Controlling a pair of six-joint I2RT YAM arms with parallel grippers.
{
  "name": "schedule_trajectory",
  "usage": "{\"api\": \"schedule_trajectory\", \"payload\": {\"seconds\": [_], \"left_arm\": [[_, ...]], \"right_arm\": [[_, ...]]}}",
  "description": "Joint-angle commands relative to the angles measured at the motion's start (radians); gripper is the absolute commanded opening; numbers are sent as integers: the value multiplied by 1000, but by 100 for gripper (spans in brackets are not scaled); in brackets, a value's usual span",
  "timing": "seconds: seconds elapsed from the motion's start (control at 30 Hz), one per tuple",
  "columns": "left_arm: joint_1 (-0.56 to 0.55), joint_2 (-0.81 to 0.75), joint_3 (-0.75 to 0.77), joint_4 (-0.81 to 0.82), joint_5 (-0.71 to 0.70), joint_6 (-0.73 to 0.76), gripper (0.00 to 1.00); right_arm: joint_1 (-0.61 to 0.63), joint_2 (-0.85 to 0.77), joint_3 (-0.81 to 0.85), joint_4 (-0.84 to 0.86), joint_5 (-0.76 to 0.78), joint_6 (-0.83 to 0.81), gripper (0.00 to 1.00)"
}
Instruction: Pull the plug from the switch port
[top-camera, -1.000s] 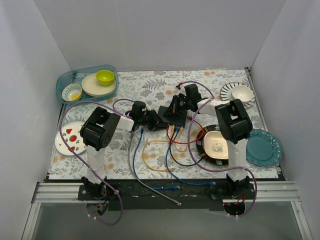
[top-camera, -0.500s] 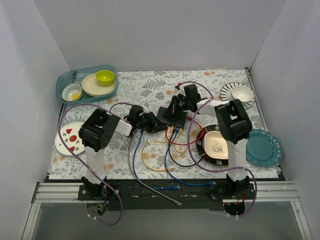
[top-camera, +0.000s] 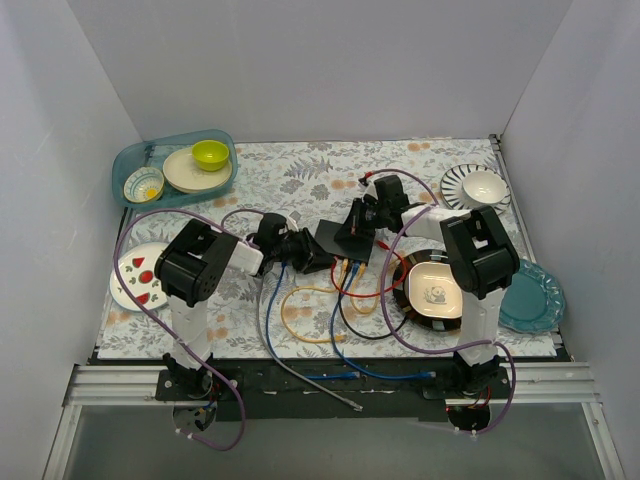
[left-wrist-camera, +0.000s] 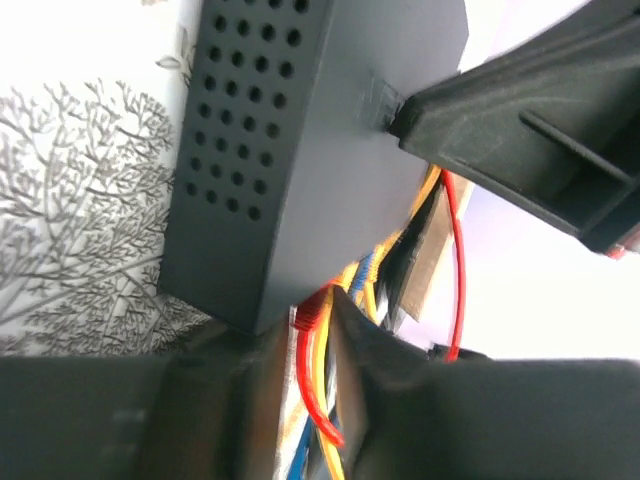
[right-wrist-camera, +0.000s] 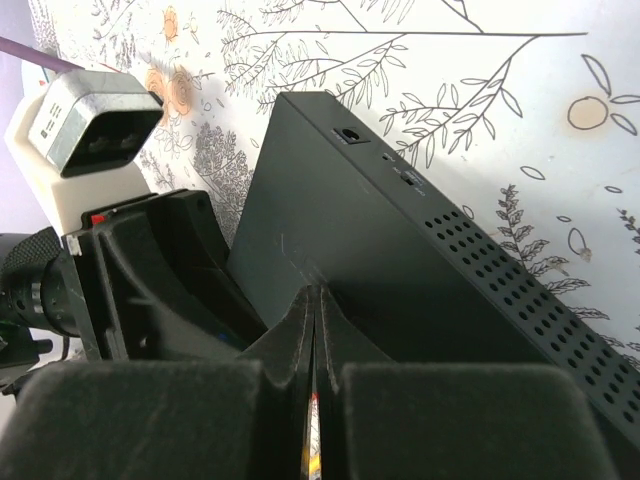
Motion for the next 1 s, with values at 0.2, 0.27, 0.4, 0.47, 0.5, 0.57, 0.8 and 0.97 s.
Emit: {"api": "schedule_trajectory", "payload": {"seconds": [0.2, 0.27, 0.4, 0.47, 0.5, 0.57, 0.8, 0.97], "left_arm": [[10, -6, 12, -127, -30, -4, 43], [10, 5, 20, -131, -39, -10, 43], [8, 26, 38, -140, -61, -25, 38], [8, 39, 44, -153, -79, -37, 34], [10, 42, 46, -156, -96, -54, 34], [8, 48, 49, -166, -116, -70, 31], [8, 52, 72, -229, -187, -94, 27], [10, 66, 87, -268, -202, -135, 29]], "right_arm": [[-5, 86, -98, -157, 106, -28, 1], [-5, 91, -101, -159, 105, -28, 1], [-5, 97, -101, -157, 106, -27, 1], [-5, 97, -100, -160, 108, -28, 1], [-5, 99, -100, -162, 108, -28, 1], [-5, 97, -101, -162, 105, -28, 1], [-5, 99, -121, -151, 99, -25, 1], [-5, 100, -137, -145, 97, -22, 1]]}}
